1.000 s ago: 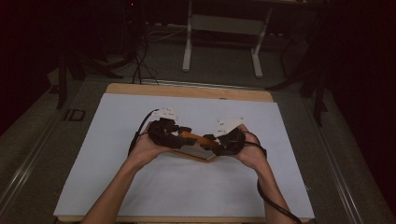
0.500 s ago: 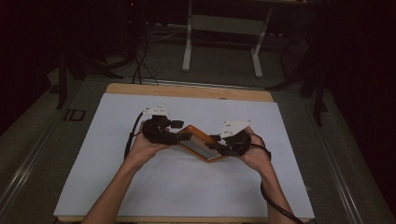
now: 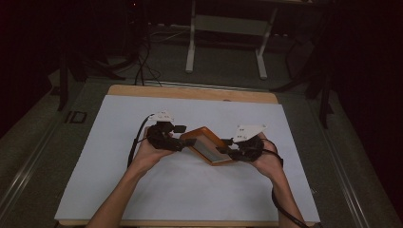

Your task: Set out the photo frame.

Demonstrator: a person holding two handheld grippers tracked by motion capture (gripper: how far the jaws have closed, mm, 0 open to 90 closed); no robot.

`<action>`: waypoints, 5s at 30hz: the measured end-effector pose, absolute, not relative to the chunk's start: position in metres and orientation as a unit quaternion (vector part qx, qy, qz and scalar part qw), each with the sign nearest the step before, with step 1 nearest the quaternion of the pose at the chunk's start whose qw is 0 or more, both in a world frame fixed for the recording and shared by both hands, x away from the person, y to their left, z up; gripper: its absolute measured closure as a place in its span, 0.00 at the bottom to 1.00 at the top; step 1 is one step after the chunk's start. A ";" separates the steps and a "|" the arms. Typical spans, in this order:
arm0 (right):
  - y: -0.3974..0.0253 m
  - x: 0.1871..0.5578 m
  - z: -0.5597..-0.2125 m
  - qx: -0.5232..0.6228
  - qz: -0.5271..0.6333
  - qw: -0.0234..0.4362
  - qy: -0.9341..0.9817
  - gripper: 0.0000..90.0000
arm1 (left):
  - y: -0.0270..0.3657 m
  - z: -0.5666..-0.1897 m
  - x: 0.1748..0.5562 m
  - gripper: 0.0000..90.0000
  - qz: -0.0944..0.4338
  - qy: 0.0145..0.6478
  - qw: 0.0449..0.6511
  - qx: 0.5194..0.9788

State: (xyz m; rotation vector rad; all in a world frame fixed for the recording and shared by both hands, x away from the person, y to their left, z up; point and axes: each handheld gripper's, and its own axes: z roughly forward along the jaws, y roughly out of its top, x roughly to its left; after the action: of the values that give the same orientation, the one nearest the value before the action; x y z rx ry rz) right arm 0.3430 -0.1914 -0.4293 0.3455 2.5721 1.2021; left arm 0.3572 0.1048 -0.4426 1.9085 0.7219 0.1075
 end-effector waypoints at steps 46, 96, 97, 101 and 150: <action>-0.227 0.337 -0.445 0.178 0.445 0.155 0.864 0.76 | 0.049 -0.484 0.370 0.34 0.032 0.280 0.538 0.795; -0.237 0.349 -0.474 0.263 0.480 0.097 0.831 0.66 | 0.053 -0.471 0.366 0.59 0.047 0.253 0.561 0.787; -0.235 0.349 -0.473 0.263 0.480 0.097 0.831 0.66 | 0.055 -0.470 0.366 0.59 0.047 0.254 0.563 0.785; -0.229 0.349 -0.471 0.262 0.481 0.097 0.831 0.66 | 0.061 -0.467 0.365 0.59 0.049 0.256 0.566 0.782; -0.148 0.366 -0.496 0.290 0.485 0.018 0.825 0.67 | 0.139 -0.475 0.374 0.56 0.010 0.341 0.566 0.750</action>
State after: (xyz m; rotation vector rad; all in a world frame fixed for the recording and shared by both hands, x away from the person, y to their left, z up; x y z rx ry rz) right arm 0.3657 -0.1482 -0.4958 0.8997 2.5626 1.5067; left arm 0.3739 0.1391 -0.4747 1.7645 0.8030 0.0232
